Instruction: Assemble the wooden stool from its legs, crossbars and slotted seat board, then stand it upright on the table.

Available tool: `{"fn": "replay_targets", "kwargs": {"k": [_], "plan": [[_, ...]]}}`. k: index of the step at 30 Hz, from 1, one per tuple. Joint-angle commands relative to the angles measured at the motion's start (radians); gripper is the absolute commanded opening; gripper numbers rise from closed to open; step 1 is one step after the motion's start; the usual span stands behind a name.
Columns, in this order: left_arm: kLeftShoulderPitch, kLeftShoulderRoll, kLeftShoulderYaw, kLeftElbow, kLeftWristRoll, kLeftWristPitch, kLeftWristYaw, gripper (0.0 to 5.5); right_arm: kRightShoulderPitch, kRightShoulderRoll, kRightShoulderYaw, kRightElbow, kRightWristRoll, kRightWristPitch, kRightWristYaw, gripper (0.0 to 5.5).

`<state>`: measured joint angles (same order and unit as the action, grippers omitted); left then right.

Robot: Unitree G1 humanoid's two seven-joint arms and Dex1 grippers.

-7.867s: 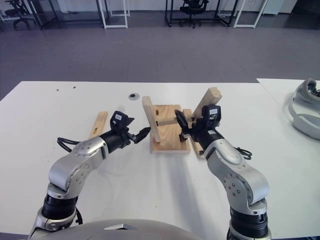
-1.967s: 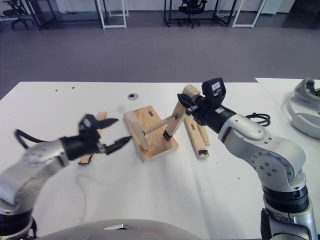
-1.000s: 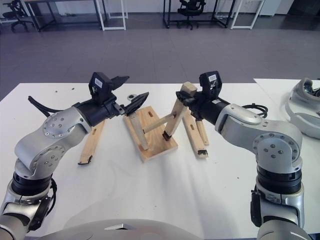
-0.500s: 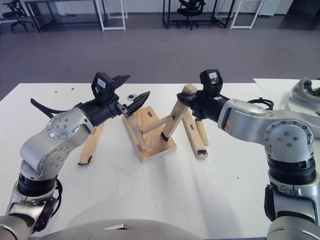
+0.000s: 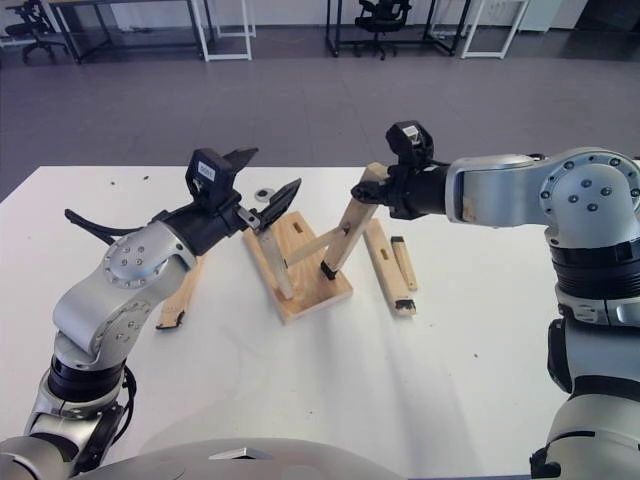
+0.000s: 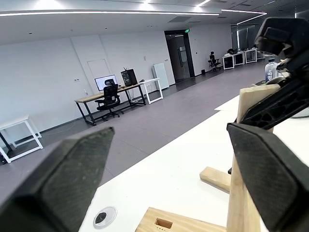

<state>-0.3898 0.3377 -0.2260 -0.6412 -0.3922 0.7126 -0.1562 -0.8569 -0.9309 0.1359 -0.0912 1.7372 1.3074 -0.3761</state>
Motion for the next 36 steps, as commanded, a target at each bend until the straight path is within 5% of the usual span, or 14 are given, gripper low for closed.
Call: {"fn": "replay_targets", "kwargs": {"k": [1,5,12,29,34,36], "plan": [[0.076,-0.002,-0.058,0.064,0.032,0.073,-0.002,4.29,-0.080,0.036,0.055,0.017,0.030,0.094,0.098,1.01],[0.071,-0.020,-0.068,0.071,0.049,0.068,-0.003,4.29,-0.133,0.043,0.072,0.031,-0.090,0.180,0.213,1.01],[0.071,-0.015,-0.063,0.077,0.051,0.054,-0.035,4.29,0.091,0.081,-0.074,-0.106,-0.148,0.043,0.197,1.01],[0.073,0.017,-0.001,0.093,0.057,0.053,-0.101,4.29,0.360,0.177,-0.255,-0.345,-0.358,-0.231,0.270,4.58],[0.077,0.026,0.007,0.099,0.064,0.050,-0.114,4.29,0.499,0.190,-0.285,-0.481,-0.530,-0.354,0.356,4.62],[0.081,0.028,0.009,0.098,0.066,0.049,-0.117,4.29,0.571,0.224,-0.311,-0.525,-0.563,-0.398,0.354,4.20]]}}
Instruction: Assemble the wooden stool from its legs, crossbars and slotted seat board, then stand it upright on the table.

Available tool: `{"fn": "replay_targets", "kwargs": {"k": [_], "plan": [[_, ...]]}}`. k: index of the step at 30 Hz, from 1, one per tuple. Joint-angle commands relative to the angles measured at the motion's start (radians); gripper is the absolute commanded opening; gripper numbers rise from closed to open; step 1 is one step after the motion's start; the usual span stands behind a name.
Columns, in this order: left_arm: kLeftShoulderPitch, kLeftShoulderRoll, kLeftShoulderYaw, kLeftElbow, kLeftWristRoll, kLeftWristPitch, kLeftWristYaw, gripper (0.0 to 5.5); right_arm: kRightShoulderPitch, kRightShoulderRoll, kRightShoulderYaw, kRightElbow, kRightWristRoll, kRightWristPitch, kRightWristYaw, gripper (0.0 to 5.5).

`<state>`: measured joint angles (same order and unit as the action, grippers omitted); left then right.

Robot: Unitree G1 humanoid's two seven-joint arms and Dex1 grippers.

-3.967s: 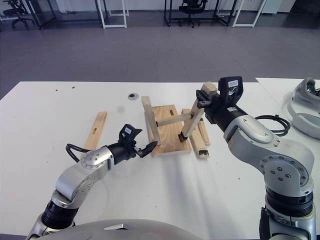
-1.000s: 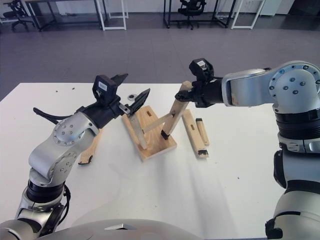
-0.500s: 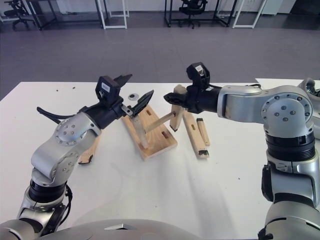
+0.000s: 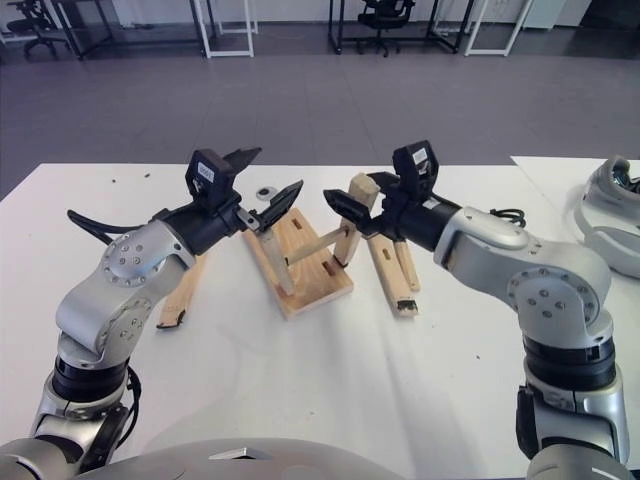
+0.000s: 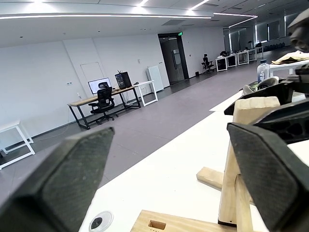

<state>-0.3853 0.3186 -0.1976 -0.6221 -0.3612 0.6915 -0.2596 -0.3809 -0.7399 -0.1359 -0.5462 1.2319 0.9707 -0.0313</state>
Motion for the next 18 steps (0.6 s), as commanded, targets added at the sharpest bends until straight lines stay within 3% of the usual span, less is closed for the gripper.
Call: {"fn": "replay_targets", "kwargs": {"k": [1,8,14,18], "plan": [[0.079,0.049,-0.018,0.079,0.036,0.070,-0.014,4.29,0.127,0.061,-0.054,-0.074,-0.064,-0.082,-0.001,3.98],[0.077,0.052,-0.017,0.084,0.035,0.070,-0.023,4.29,0.129,0.156,-0.047,-0.034,-0.117,-0.129,0.000,2.61],[0.072,0.054,-0.028,0.098,0.044,0.059,-0.028,4.29,0.081,0.168,-0.003,-0.018,-0.155,-0.107,0.026,1.51],[0.074,0.054,-0.032,0.105,0.048,0.050,-0.026,4.29,0.029,0.158,0.003,-0.025,-0.148,-0.064,0.015,1.29]]}}
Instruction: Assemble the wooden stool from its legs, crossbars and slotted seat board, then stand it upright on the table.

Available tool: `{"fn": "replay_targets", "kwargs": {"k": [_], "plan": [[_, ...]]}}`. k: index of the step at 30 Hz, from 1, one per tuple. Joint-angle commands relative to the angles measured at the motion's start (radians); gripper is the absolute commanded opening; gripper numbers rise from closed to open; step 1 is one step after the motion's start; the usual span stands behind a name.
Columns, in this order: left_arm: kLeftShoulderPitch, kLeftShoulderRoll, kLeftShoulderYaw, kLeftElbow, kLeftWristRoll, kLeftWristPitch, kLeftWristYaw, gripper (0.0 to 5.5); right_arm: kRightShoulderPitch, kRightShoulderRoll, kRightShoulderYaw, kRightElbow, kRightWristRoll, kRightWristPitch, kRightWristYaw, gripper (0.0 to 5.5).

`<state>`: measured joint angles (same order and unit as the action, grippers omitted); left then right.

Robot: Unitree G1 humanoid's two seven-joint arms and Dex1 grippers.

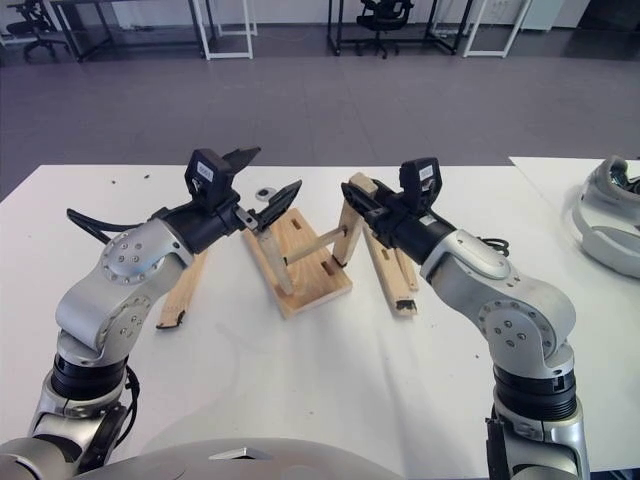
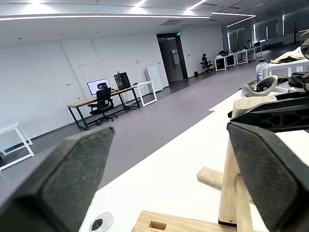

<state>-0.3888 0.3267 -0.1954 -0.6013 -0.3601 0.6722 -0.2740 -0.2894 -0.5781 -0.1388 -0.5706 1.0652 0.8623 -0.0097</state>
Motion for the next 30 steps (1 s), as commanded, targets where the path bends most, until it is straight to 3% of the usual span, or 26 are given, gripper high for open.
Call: {"fn": "replay_targets", "kwargs": {"k": [1,7,16,30], "plan": [[0.078,0.044,-0.037,0.087,0.049,0.067,-0.010,4.29,-0.066,-0.002,-0.002,0.009,0.021,0.056,-0.013,1.28],[0.078,0.043,-0.042,0.094,0.060,0.056,-0.013,4.29,-0.109,0.013,-0.025,0.008,0.063,0.104,-0.036,1.26],[0.088,0.035,-0.051,0.089,0.063,0.050,-0.002,4.29,-0.306,-0.054,0.047,-0.067,0.048,0.251,-0.077,1.10],[0.089,0.029,-0.053,0.096,0.069,0.048,0.003,4.29,-0.280,0.057,-0.110,0.210,0.359,0.309,-0.220,1.08]]}}
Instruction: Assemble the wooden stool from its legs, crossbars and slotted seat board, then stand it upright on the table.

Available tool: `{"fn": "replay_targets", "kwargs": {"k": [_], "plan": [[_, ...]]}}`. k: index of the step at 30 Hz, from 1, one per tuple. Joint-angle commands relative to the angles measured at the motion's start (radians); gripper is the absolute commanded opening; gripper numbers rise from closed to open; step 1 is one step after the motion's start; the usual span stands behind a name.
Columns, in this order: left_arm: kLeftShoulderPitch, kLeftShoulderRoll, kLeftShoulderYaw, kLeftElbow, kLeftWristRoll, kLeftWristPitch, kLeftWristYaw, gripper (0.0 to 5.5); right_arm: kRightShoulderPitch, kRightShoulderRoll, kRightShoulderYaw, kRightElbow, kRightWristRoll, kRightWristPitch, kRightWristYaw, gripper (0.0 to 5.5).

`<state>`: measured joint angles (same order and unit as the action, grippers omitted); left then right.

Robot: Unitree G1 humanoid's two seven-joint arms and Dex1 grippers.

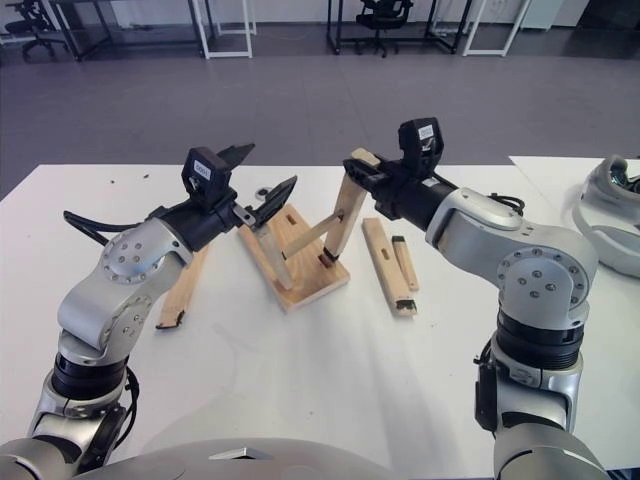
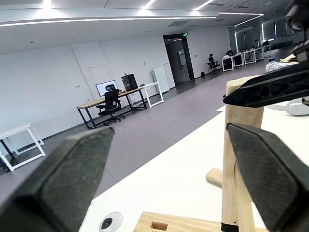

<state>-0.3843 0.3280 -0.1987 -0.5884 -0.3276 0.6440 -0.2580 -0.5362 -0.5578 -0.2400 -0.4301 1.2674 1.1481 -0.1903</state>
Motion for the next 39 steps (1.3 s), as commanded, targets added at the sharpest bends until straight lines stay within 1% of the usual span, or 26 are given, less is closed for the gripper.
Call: {"fn": "replay_targets", "kwargs": {"k": [1,4,6,9,12,15,17,20,23,26,30,32,34,37,38,39], "plan": [[0.084,0.027,-0.049,0.083,0.037,0.076,-0.014,4.29,-0.039,0.037,-0.011,0.097,0.192,0.026,-0.062,1.08],[0.079,0.026,-0.047,0.088,0.043,0.074,-0.020,4.29,-0.088,0.030,0.012,0.185,0.261,0.048,-0.130,1.09],[0.075,0.023,-0.047,0.091,0.047,0.074,-0.023,4.29,-0.124,0.020,0.051,0.236,0.312,0.076,-0.202,1.10],[0.070,0.015,-0.054,0.094,0.052,0.073,-0.023,4.29,-0.145,-0.011,0.102,0.272,0.364,0.109,-0.288,1.11],[0.066,0.009,-0.059,0.098,0.057,0.071,-0.023,4.29,-0.139,-0.045,0.146,0.290,0.449,0.101,-0.380,1.11],[0.052,-0.001,-0.063,0.100,0.064,0.074,-0.021,4.29,-0.129,-0.081,0.198,0.297,0.555,0.054,-0.499,1.11],[0.042,-0.013,-0.067,0.107,0.072,0.072,-0.019,4.29,-0.119,-0.088,0.242,0.288,0.655,-0.027,-0.631,1.11],[0.031,-0.030,-0.078,0.121,0.082,0.066,-0.019,4.29,-0.129,-0.018,0.259,0.283,0.704,-0.142,-0.803,1.13],[0.024,-0.039,-0.088,0.138,0.099,0.057,-0.023,4.29,-0.094,0.004,0.272,0.251,0.705,-0.177,-0.895,1.17],[0.026,-0.039,-0.094,0.147,0.109,0.049,-0.028,4.29,-0.015,-0.001,0.296,0.216,0.705,-0.167,-0.904,1.18],[0.029,-0.027,-0.085,0.157,0.117,0.038,-0.046,4.29,0.074,-0.108,0.414,0.145,0.704,-0.045,-0.726,1.17],[0.030,-0.029,-0.088,0.158,0.120,0.036,-0.048,4.29,0.081,-0.142,0.463,0.139,0.700,-0.024,-0.678,1.11],[0.034,-0.030,-0.089,0.157,0.120,0.035,-0.049,4.29,0.047,-0.152,0.504,0.153,0.690,-0.017,-0.639,1.08],[0.037,-0.029,-0.082,0.162,0.120,0.030,-0.052,4.29,-0.077,-0.147,0.479,0.169,0.612,-0.046,-0.574,1.08],[0.033,-0.024,-0.072,0.161,0.120,0.025,-0.054,4.29,-0.128,-0.140,0.449,0.172,0.585,-0.074,-0.557,1.49],[0.023,-0.019,-0.055,0.155,0.115,0.022,-0.057,4.29,-0.169,-0.137,0.415,0.159,0.547,-0.103,-0.529,1.65]]}}
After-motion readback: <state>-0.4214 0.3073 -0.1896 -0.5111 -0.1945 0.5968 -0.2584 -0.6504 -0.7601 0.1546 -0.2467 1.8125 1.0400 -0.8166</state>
